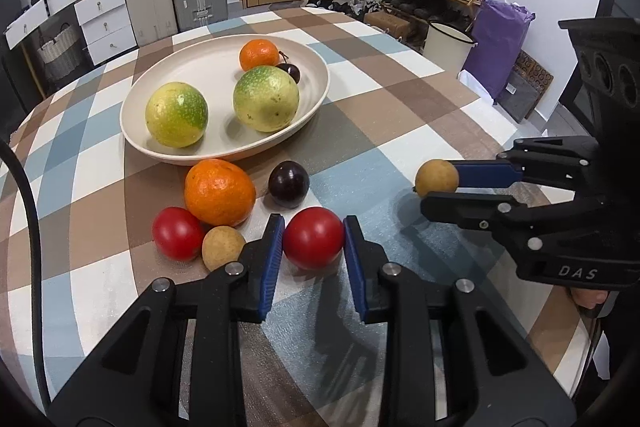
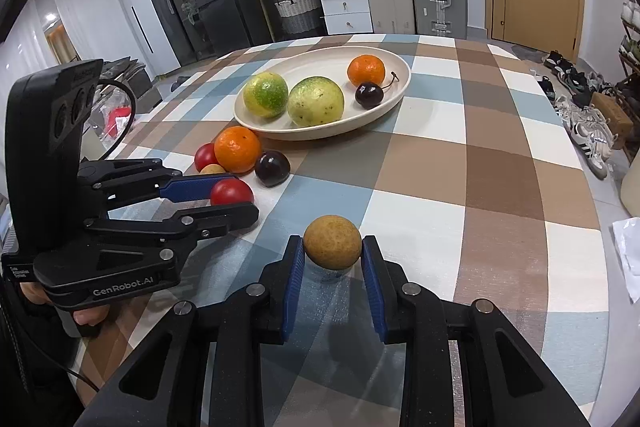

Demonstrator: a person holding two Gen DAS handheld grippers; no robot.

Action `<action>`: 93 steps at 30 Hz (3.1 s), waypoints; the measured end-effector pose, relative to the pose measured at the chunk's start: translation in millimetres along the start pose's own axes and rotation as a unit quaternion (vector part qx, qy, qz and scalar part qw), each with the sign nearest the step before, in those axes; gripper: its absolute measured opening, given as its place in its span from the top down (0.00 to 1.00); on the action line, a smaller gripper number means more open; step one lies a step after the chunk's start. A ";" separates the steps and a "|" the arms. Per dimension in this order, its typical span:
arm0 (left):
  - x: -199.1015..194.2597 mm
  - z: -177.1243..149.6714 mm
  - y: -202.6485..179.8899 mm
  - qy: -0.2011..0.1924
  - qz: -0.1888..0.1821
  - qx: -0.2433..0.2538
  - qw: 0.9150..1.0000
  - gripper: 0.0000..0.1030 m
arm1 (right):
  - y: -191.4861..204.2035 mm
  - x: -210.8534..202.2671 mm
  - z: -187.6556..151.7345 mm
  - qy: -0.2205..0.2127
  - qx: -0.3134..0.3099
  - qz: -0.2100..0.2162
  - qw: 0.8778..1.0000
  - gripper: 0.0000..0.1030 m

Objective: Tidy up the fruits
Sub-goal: 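Carry the brown fruit with the right tool while the left tool carries the tomato onto the plate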

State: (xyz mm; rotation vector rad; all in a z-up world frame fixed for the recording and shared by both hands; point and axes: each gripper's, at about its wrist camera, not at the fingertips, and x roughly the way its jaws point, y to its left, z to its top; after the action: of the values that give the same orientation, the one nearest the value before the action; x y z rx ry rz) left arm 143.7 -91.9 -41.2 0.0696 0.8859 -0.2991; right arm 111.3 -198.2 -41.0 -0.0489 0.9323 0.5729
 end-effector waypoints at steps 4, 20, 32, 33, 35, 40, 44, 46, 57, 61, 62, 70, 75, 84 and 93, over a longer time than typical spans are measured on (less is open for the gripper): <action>-6.4 1.2 0.6 -0.013 -0.006 -0.003 1.000 0.74 | -0.6 0.1 0.8 0.000 -0.001 -0.002 1.000 0.71; -41.0 6.5 21.9 -0.069 -0.009 -0.044 0.997 0.74 | 3.9 -16.6 17.4 -0.027 -0.005 -0.014 1.000 0.71; -67.9 21.7 51.7 -0.112 0.011 -0.071 0.991 0.74 | 5.3 -26.3 44.1 -0.057 -0.004 -0.015 0.998 0.71; -68.6 23.7 53.9 -0.115 0.013 -0.073 0.991 0.74 | 4.9 -26.1 47.4 -0.060 -0.004 -0.015 0.998 0.71; -69.5 27.6 57.0 -0.121 0.016 -0.076 0.990 0.74 | 3.9 -25.8 53.7 -0.065 -0.004 -0.015 0.998 0.71; -67.8 36.0 66.5 -0.133 0.024 -0.084 0.987 0.74 | -0.2 -22.5 68.3 -0.081 0.004 -0.013 0.997 0.71; -62.4 38.1 71.7 -0.140 0.027 -0.091 0.986 0.74 | -1.9 -16.2 76.9 -0.094 0.006 -0.012 0.995 0.71; -58.2 38.0 73.3 -0.139 0.026 -0.095 0.985 0.74 | -3.5 -11.0 79.8 -0.095 0.010 -0.011 0.995 0.71; -39.6 48.6 81.7 -0.149 0.046 -0.104 0.982 0.74 | -7.7 7.2 93.9 -0.118 0.004 -0.011 0.993 0.71; -33.8 57.8 83.3 -0.150 0.048 -0.096 0.983 0.74 | -13.2 11.1 99.6 -0.125 0.015 -0.008 0.992 0.71; -32.6 60.3 83.4 -0.151 0.049 -0.093 0.983 0.74 | -14.9 12.3 101.5 -0.126 0.018 -0.007 0.992 0.71; -14.3 79.0 88.9 -0.147 0.049 -0.085 0.984 0.74 | -24.6 27.2 109.7 -0.116 0.032 -0.007 0.993 0.71; 1.4 86.7 89.9 -0.140 0.050 -0.084 0.985 0.74 | -27.6 34.1 115.7 -0.115 0.036 -0.005 0.993 0.71; 21.5 88.7 85.0 -0.124 0.049 -0.073 0.988 0.74 | -27.5 49.5 121.3 -0.106 0.048 0.001 0.993 0.71; 29.2 87.7 87.6 -0.122 0.048 -0.079 0.988 0.74 | -23.5 66.8 128.2 -0.091 0.054 0.003 0.994 0.71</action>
State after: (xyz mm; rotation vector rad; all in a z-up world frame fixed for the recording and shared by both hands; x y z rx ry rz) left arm 252.0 -30.9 -13.7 -0.0701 0.6573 -0.1425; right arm 248.7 -152.5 -19.4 0.1033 0.7839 0.5229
